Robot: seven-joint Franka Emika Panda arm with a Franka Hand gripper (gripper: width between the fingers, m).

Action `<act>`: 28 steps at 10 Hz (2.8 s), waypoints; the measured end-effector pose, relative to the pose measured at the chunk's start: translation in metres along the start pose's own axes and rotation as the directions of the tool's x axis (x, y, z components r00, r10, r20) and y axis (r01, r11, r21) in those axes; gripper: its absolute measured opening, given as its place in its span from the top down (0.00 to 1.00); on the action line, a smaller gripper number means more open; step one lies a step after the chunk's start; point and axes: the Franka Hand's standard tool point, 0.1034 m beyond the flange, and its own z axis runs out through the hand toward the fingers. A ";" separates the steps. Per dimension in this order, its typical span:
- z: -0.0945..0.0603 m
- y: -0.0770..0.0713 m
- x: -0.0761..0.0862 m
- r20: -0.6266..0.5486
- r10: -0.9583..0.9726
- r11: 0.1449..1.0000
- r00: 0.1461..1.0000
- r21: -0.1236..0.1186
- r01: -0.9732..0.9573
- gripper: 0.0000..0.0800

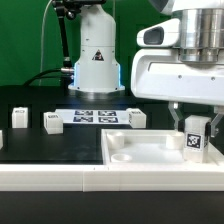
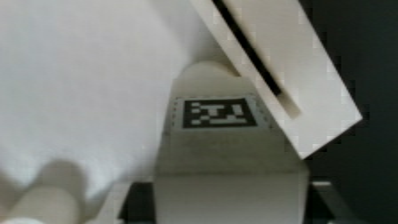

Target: Assemble one leg

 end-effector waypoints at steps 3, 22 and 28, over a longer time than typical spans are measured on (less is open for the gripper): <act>0.000 0.001 -0.004 -0.017 0.388 0.922 0.921 -0.003 -0.388 0.63; -0.002 -0.010 -0.012 -0.013 -0.701 0.714 0.714 -0.010 0.700 0.19; -0.001 -0.006 -0.008 -0.007 -0.805 0.593 0.593 -0.027 0.805 0.42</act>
Offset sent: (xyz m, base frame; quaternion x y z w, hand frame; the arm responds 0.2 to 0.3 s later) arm 0.0006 -0.0029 -0.0051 0.0184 0.0191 0.2629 0.9645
